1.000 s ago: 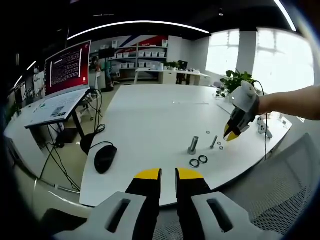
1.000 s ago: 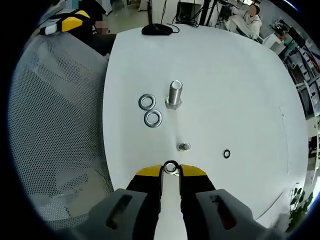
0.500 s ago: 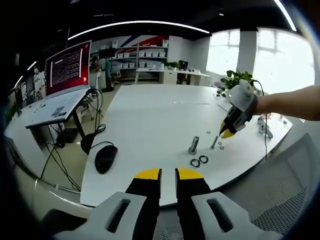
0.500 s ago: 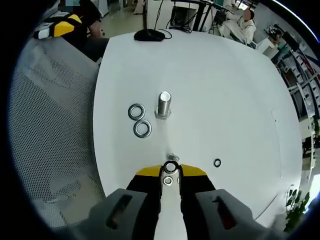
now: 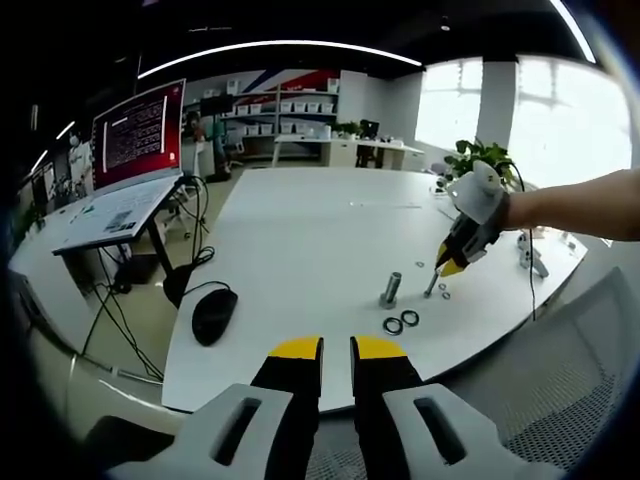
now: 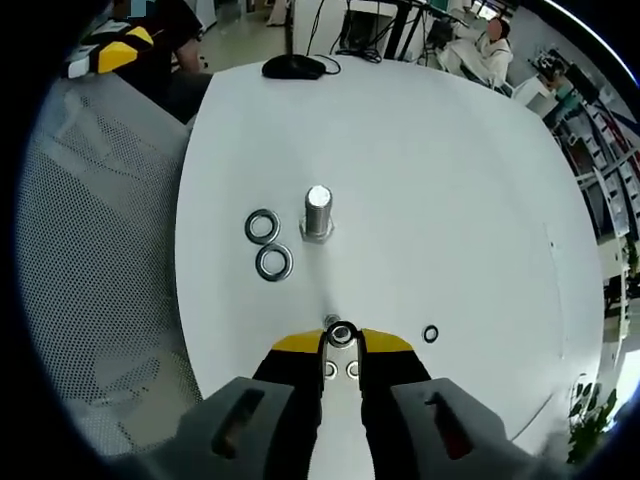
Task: Place the washer onto the threaded stud by aligning its center hole with the stud, sliding it down to the base, and recovering from edge contact or off-axis alignment until the washer reaches the visible bottom stop.
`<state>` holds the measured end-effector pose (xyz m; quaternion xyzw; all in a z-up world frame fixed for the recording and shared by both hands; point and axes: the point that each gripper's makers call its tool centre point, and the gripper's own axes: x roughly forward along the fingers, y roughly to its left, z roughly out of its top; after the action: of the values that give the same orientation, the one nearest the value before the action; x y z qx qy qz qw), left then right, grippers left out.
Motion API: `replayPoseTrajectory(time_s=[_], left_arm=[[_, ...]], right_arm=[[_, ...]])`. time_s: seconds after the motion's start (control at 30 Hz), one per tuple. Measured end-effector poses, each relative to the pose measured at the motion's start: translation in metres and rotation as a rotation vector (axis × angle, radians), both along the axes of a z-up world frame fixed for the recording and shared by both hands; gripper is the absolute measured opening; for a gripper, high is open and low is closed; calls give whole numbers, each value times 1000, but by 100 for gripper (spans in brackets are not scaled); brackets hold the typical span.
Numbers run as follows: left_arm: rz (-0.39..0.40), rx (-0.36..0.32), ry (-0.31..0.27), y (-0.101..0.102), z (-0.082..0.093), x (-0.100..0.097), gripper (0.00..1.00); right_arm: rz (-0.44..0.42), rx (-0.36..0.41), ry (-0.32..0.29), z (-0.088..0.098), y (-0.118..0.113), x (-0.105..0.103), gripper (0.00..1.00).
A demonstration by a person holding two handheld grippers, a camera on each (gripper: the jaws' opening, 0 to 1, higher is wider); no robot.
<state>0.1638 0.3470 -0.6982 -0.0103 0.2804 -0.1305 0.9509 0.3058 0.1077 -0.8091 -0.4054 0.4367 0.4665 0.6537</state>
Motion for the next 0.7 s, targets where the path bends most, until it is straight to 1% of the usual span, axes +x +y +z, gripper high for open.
replayPoseTrajectory(time_s=[0.17,0.4,0.63,0.7], left_arm=[[-3,4,3,0,-1,0,8],[2,5,6,1,-1,0,8],[13,2,10,2,-2,-1,8],[12,5,19,2,-3,-2,8]], right_arm=[[14,-10,13,-3,2,-1,14],[24,-31,37,-15,1,-3,14],[27,-48,63,-34,-1,-3,14],[27,-53,68,-39,-2,-3,14]])
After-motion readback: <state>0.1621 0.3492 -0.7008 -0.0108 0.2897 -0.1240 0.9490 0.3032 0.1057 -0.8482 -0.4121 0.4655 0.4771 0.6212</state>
